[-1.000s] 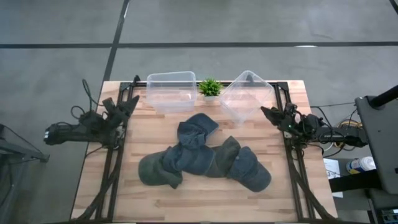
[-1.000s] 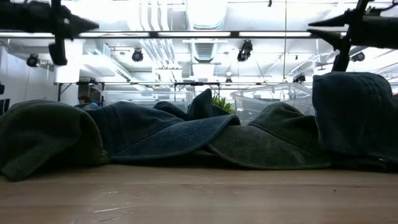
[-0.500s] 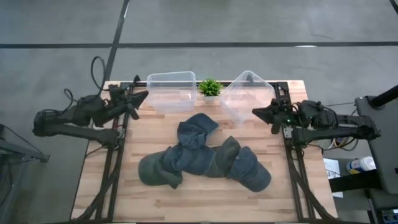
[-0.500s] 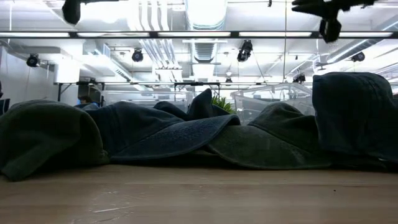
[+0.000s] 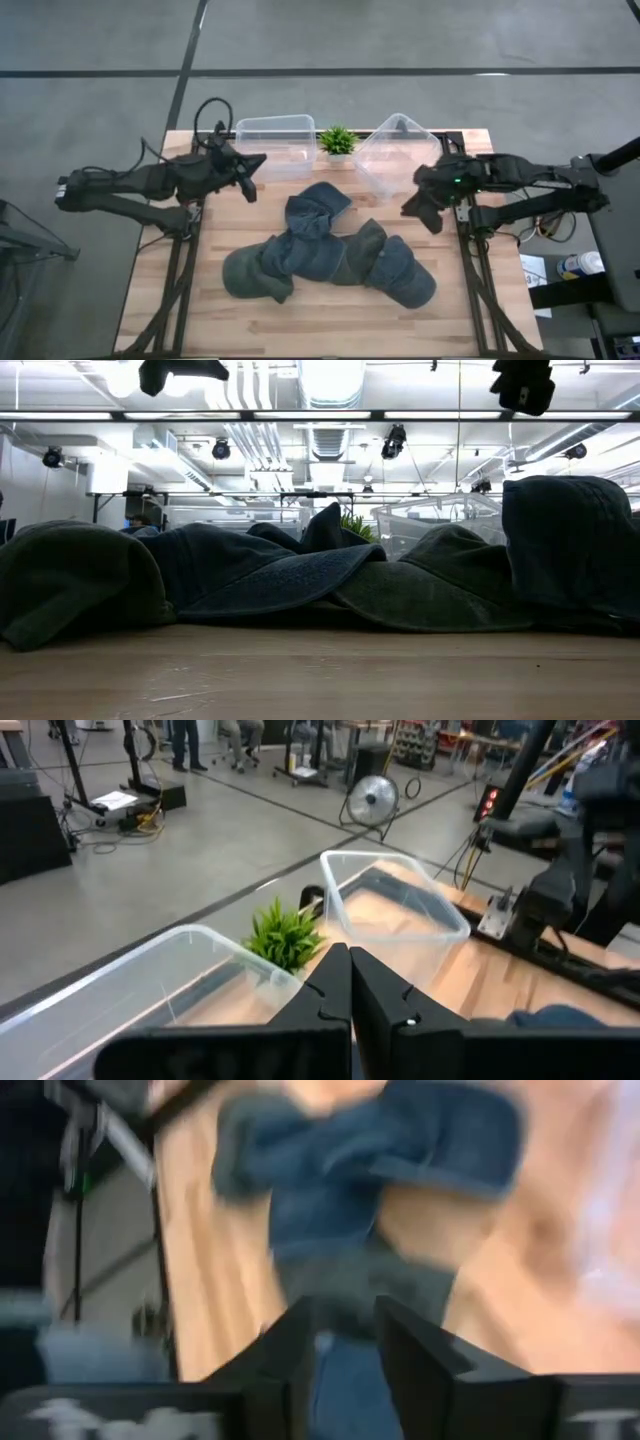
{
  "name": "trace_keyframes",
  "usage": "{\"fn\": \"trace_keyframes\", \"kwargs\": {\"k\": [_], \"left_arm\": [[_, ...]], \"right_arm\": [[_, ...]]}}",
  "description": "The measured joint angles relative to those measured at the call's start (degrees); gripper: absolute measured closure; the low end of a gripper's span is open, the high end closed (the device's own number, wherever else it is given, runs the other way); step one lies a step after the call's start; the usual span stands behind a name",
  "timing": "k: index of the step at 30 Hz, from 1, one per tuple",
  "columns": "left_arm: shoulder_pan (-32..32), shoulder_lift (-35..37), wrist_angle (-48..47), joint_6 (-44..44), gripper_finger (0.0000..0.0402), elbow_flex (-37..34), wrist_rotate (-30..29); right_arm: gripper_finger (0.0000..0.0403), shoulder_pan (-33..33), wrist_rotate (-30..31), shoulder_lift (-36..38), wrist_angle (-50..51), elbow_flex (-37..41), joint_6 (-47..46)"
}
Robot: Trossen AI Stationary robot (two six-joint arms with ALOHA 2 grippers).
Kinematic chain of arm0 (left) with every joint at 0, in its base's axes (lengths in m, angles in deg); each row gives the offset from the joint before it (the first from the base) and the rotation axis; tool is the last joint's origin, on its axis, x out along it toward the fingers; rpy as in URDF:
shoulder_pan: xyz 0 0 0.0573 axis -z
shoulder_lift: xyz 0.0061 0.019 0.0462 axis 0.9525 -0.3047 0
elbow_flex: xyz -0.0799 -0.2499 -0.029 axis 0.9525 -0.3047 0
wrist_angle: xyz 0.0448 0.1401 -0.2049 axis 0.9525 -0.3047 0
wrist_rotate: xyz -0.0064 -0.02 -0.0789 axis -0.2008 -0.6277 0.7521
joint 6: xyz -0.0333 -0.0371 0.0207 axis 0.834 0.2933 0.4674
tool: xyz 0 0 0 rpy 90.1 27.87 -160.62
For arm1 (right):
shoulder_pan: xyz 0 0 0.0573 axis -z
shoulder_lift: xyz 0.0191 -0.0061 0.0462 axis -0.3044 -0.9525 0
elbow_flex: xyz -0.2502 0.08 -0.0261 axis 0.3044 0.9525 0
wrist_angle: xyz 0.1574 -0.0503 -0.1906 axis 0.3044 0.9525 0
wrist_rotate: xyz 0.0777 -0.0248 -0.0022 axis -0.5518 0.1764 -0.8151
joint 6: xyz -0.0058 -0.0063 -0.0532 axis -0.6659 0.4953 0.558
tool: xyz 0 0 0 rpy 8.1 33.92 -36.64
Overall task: Pick and place caps into container
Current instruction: Put the right blue cap into the right transparent container
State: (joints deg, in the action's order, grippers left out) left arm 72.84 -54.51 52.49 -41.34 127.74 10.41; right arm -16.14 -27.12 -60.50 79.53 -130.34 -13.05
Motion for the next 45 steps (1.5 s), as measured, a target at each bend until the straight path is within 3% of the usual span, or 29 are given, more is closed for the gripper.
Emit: {"fn": "trace_keyframes", "kwargs": {"k": [9, 16, 22, 27, 34, 40, 45], "left_arm": [[0.0, -0.8, -2.0, 0.1, 0.0401, -0.1, 0.5], [0.0, -0.7, -2.7, 0.2, 0.0401, -0.1, 4.0], [0.0, -0.7, -5.3, 1.3, 0.0401, -0.1, 6.6], [0.0, -0.7, -5.6, 1.3, 0.0401, -0.1, 6.7], [0.0, -0.7, -5.5, 0.7, 0.0401, -0.1, 12.6], [0.0, -0.7, -6.0, 0.7, 0.0401, -0.1, 13.2], [0.0, -0.7, -6.5, 0.6, 0.0401, -0.2, 17.3]], "right_arm": [[0.0152, -1.9, -11.7, -14.5, 7.9, -9.1, 19.9], [0.0098, -2.9, -15.4, -29.4, 15.8, -18.9, 36.0], [0.009, -4.4, -15.6, -41.0, 25.2, -25.0, 51.2], [0.009, -4.3, -15.6, -46.5, 23.0, -27.0, 53.6], [0.009, -4.5, -18.9, -52.0, 22.7, -27.9, 56.2], [0.0094, -4.7, -22.3, -53.7, 22.4, -26.3, 56.2], [0.0102, -4.8, -23.1, -53.8, 20.6, -24.4, 55.7]]}}
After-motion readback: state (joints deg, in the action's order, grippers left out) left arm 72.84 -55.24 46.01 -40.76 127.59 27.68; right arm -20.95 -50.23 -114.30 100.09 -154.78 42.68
